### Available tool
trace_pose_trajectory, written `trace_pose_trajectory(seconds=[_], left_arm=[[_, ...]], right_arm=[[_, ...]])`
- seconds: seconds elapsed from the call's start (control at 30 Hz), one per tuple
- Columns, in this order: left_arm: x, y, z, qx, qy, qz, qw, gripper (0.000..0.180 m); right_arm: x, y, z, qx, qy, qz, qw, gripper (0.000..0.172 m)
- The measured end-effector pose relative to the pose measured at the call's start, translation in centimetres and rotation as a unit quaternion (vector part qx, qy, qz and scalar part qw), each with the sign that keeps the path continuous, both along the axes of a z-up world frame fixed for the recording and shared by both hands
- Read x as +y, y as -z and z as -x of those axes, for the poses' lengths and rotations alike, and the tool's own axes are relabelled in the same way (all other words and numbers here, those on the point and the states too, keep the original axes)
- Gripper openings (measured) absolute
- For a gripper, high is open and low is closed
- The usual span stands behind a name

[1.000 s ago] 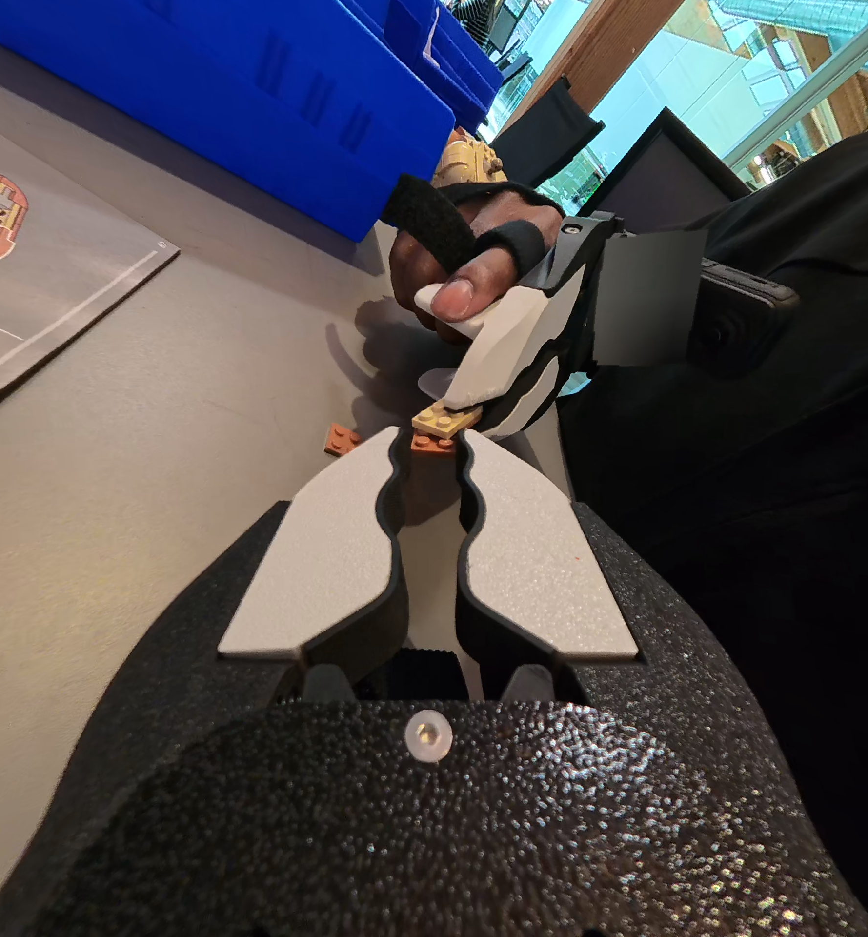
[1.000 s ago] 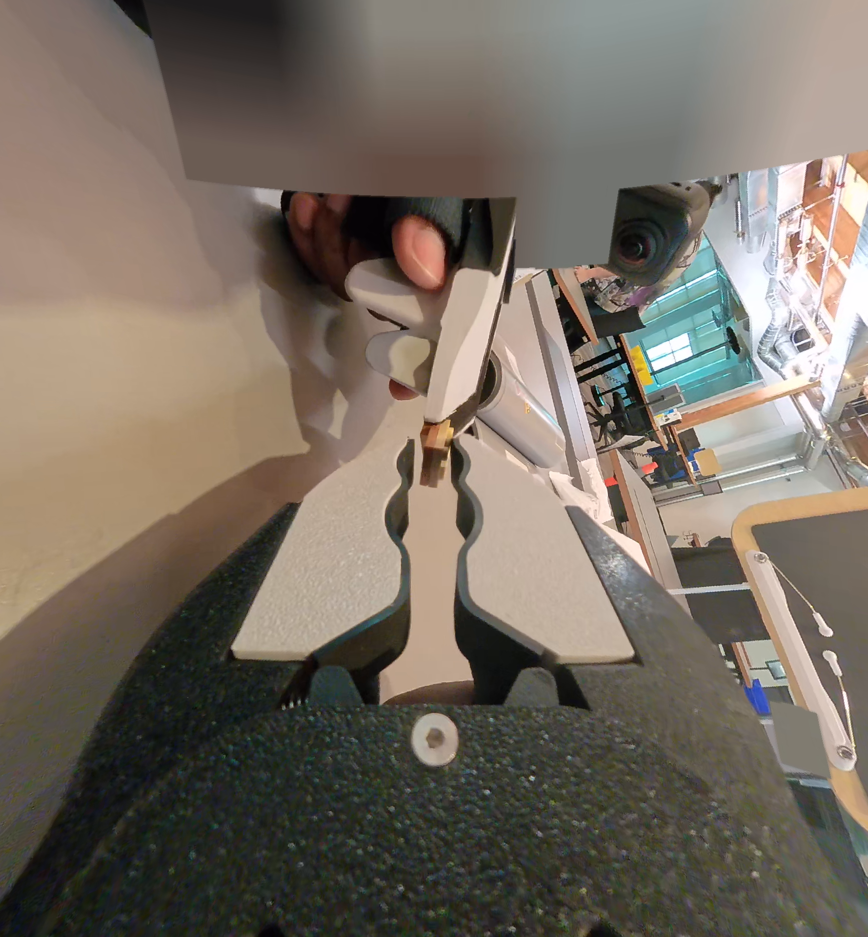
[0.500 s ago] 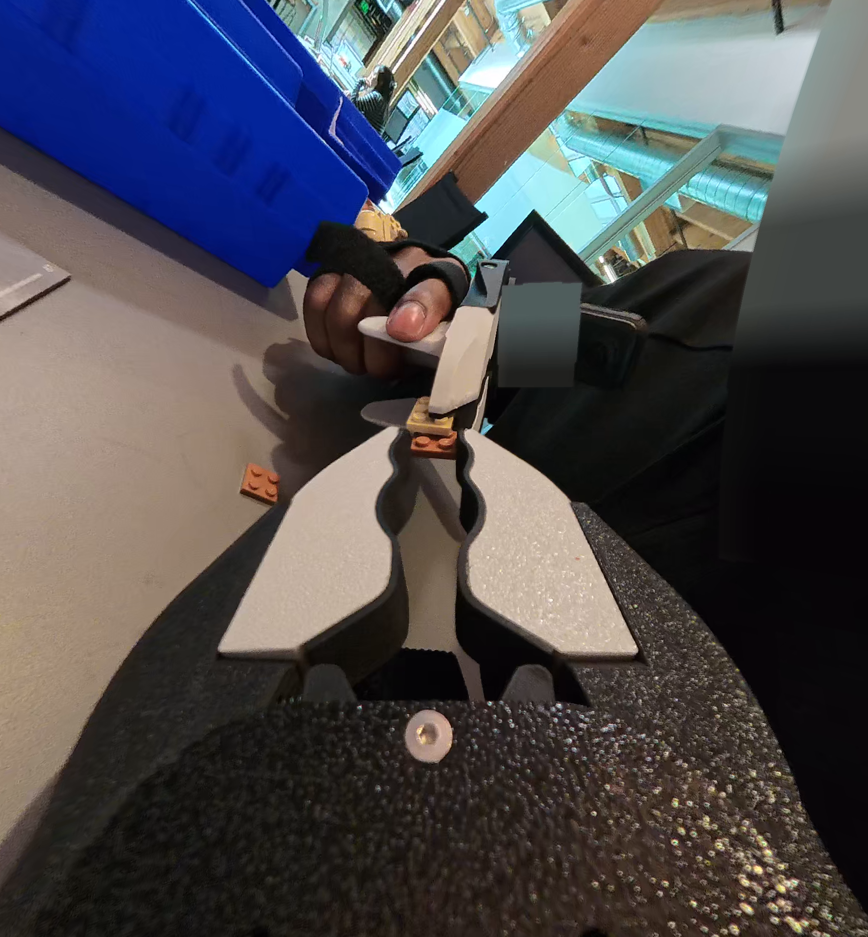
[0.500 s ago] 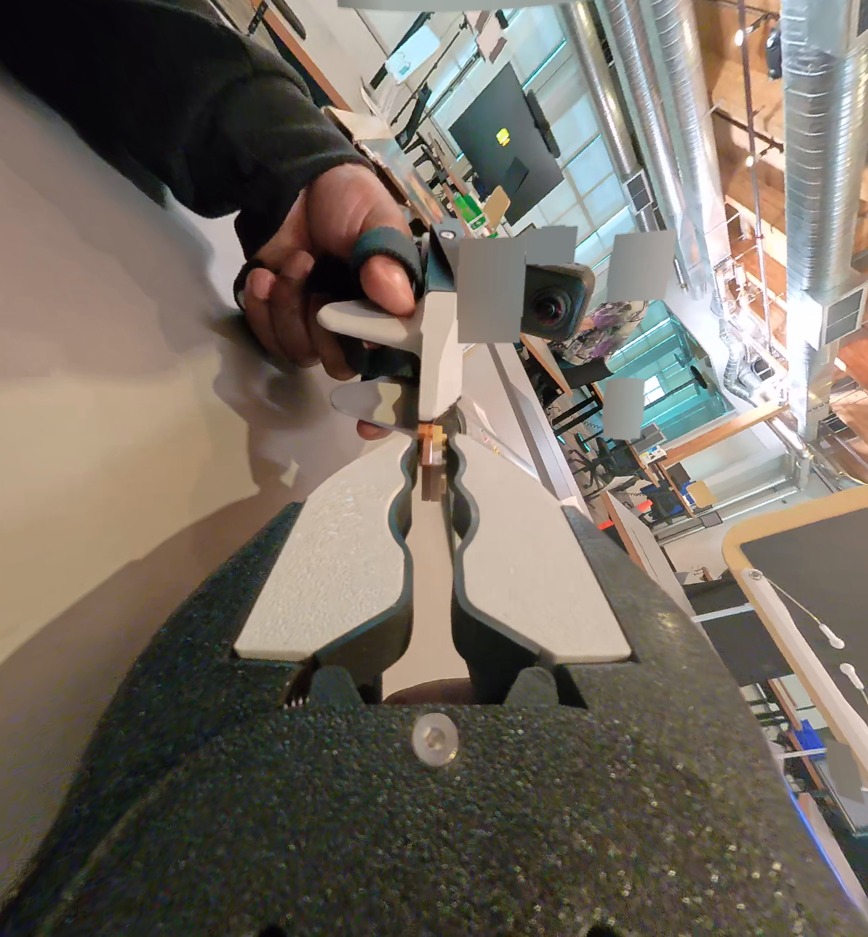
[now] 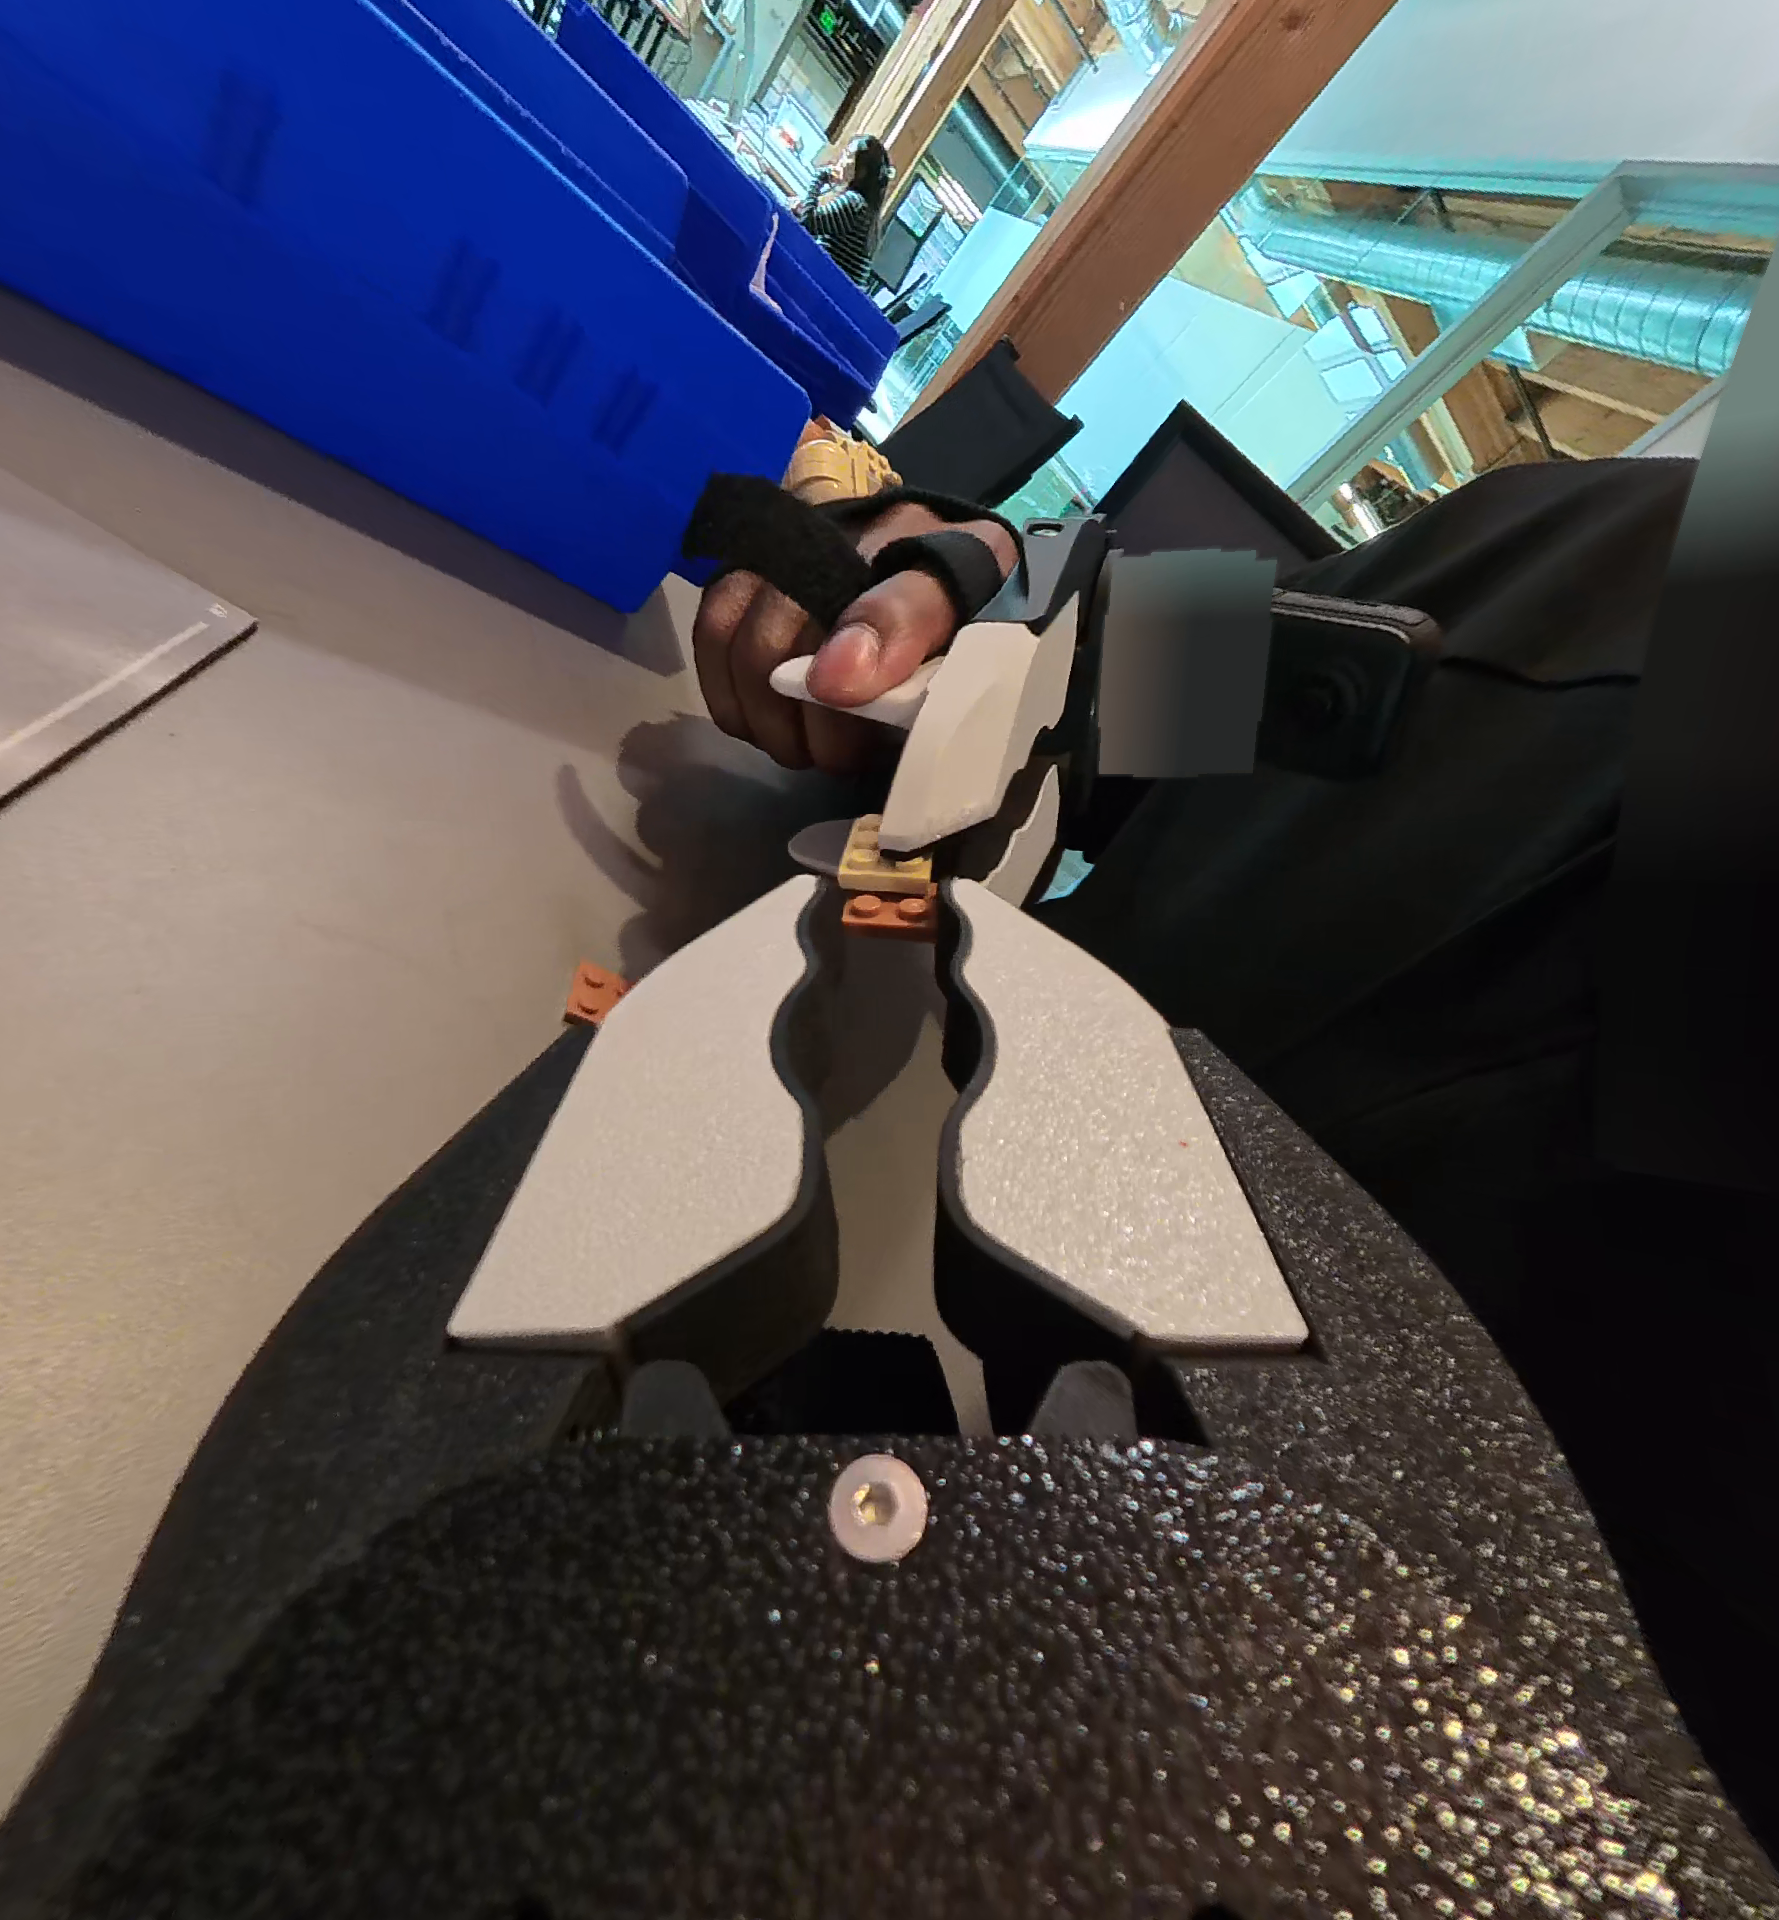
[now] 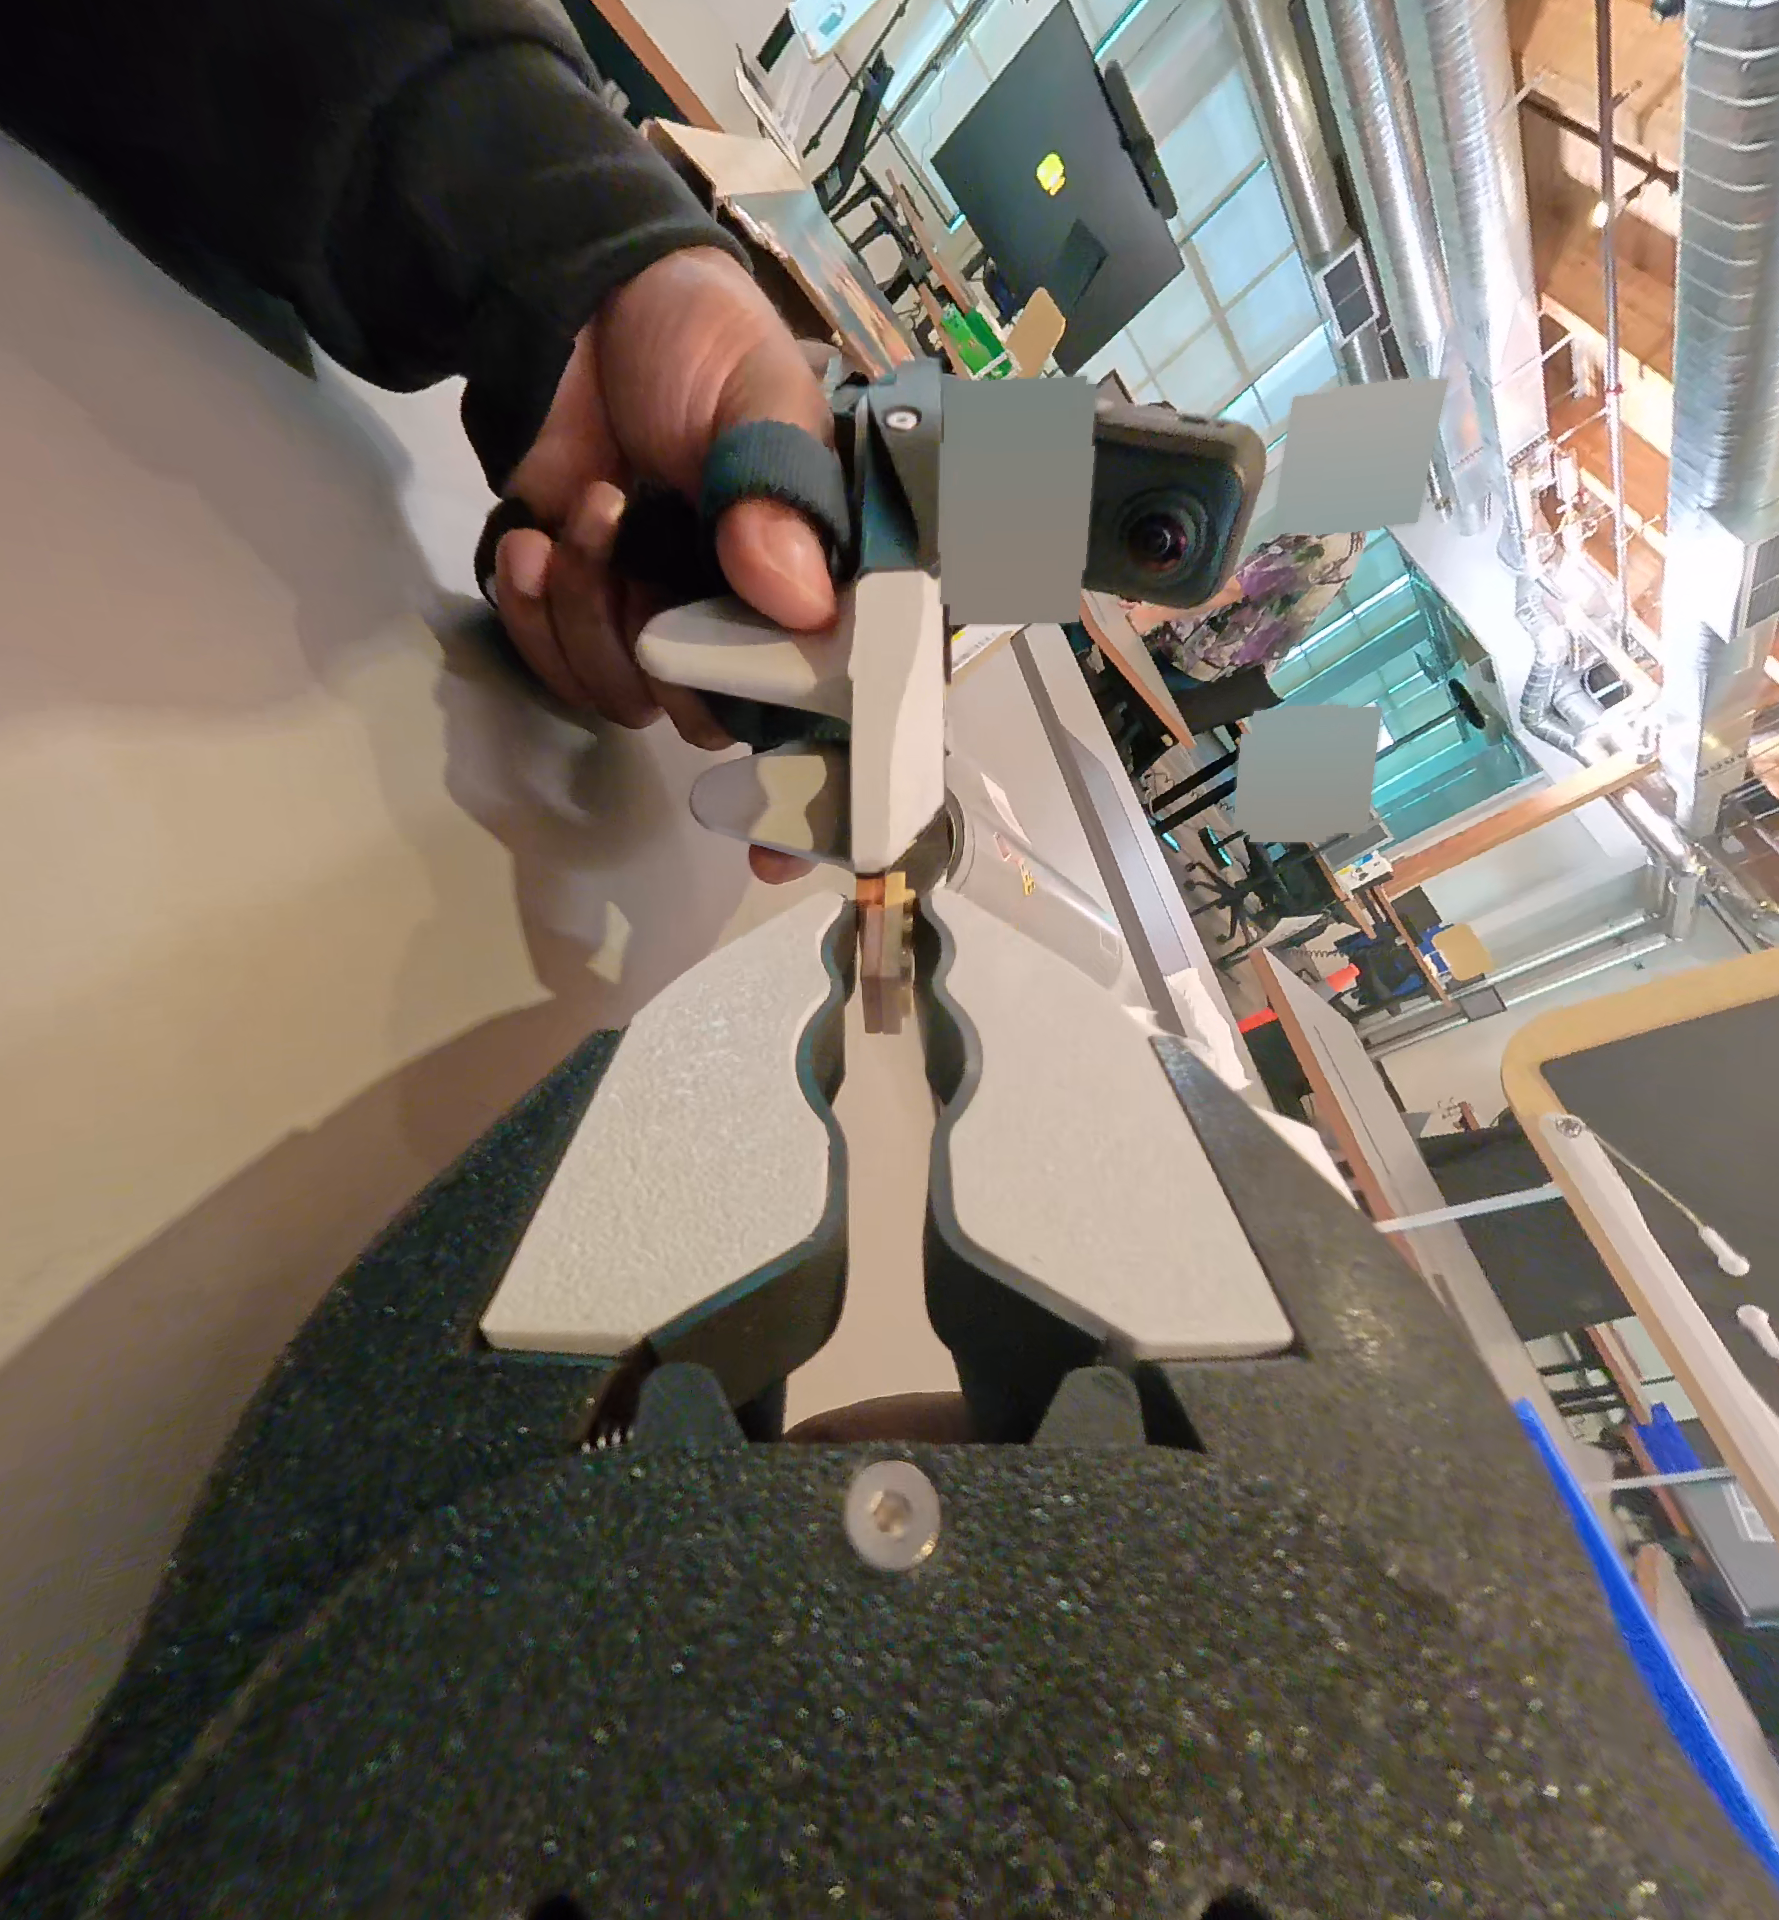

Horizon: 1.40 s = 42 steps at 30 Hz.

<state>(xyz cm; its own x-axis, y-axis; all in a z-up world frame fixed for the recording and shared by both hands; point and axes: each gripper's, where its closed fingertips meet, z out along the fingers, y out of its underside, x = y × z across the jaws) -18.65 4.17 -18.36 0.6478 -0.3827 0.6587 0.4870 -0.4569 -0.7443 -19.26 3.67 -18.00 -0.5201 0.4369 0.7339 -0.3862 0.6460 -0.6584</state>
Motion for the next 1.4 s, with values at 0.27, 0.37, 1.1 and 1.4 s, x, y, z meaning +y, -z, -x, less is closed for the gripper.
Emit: trace_pose_trajectory(seconds=[0.27, 0.37, 1.1, 1.4], left_arm=[[0.3, 0.4, 0.5, 0.056, -0.024, 0.004, 0.998, 0.017], [0.4, 0.5, 0.7, 0.064, -0.032, 0.006, 0.997, 0.017], [0.5, 1.2, 1.8, 0.111, -0.056, 0.015, 0.992, 0.015], [0.6, 2.7, 2.0, 0.157, -0.057, 0.046, 0.985, 0.016]], right_arm=[[0.3, 0.4, 0.5, -0.022, 0.028, -0.007, 0.999, 0.010], [0.5, 0.5, 0.7, -0.026, 0.039, -0.011, 0.999, 0.010], [2.5, 2.2, 1.2, -0.199, 0.060, 0.051, 0.977, 0.008], [5.1, 6.8, -0.5, -0.346, 0.092, -0.033, 0.933, 0.008]])
